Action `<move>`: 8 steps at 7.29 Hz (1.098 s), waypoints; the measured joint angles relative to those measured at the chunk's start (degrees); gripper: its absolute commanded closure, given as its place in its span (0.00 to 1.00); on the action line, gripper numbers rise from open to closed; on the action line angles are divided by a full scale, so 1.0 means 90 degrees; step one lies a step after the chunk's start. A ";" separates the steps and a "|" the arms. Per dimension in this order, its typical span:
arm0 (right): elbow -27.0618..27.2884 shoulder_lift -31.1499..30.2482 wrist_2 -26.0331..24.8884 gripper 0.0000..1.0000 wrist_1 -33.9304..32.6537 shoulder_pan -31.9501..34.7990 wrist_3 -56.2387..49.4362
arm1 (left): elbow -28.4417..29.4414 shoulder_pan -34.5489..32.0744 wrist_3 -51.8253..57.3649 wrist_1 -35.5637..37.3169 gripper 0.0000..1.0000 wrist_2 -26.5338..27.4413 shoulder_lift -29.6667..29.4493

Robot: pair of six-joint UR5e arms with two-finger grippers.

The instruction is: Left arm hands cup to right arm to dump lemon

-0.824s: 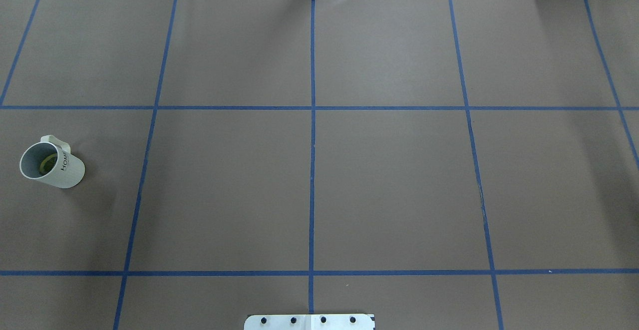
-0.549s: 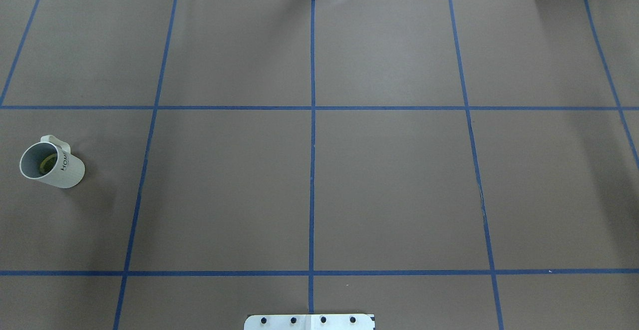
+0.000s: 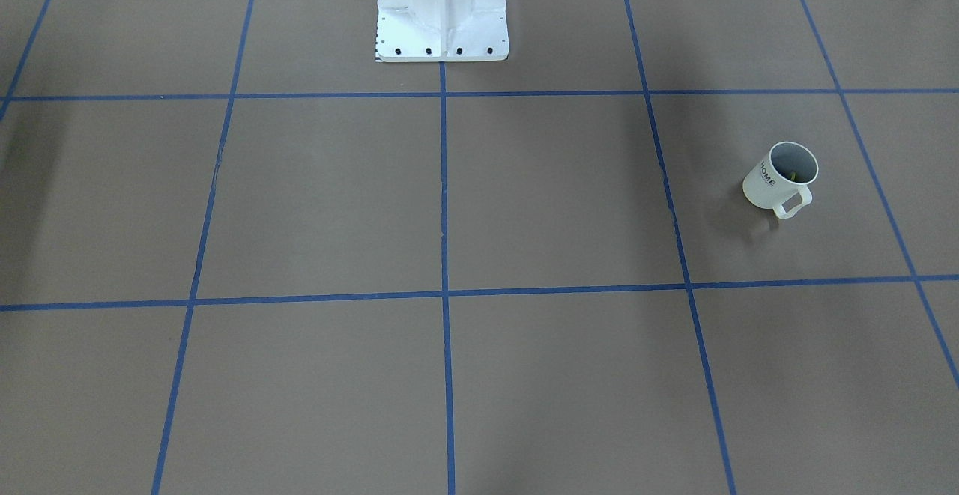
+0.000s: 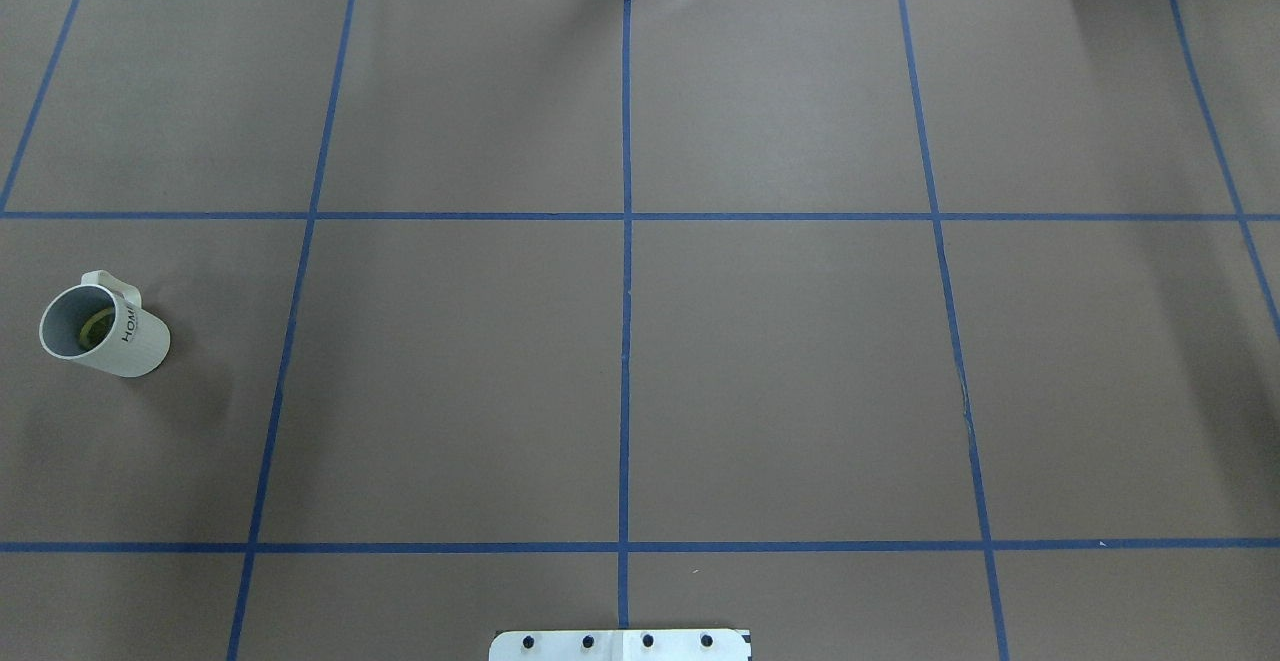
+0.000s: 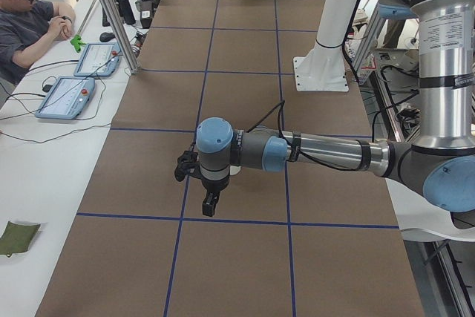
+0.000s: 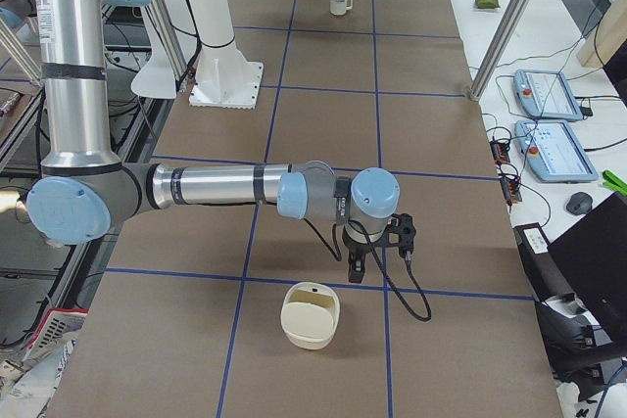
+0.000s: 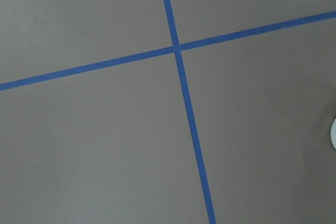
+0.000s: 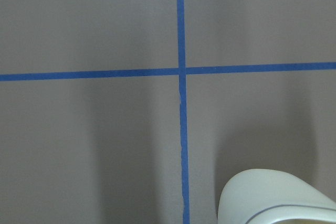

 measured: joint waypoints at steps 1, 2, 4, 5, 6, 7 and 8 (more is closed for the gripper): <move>0.0164 0.0072 0.0025 0.00 0.0000 -0.0025 0.0022 | -0.0151 0.0000 -0.0039 -0.0029 0.00 0.0056 -0.0054; 0.0340 0.0195 0.0044 0.00 -0.0002 -0.0059 0.0034 | -0.0298 0.0020 -0.0219 -0.0060 0.00 0.0062 -0.0140; 0.0388 0.0422 0.0074 0.00 0.0113 -0.0364 0.0036 | -0.0523 0.0418 -0.1433 -0.0183 0.00 -0.0065 -0.0266; 0.0370 0.0455 0.0082 0.00 0.0401 -0.0591 0.0098 | -0.0610 0.0812 -0.2427 -0.0458 0.00 -0.0171 -0.0229; 0.0355 0.0448 0.0086 0.00 0.0710 -0.0722 0.0234 | -0.0648 0.1263 -0.3404 -0.0923 0.00 -0.0204 -0.0091; 0.0357 0.0441 0.0089 0.00 0.0908 -0.0789 0.0345 | -0.0658 0.1668 -0.4165 -0.1321 0.00 -0.0181 0.0044; 0.0368 0.0437 0.0094 0.00 0.0995 -0.0814 0.0392 | -0.0659 0.2069 -0.4748 -0.1566 0.00 -0.0028 0.0114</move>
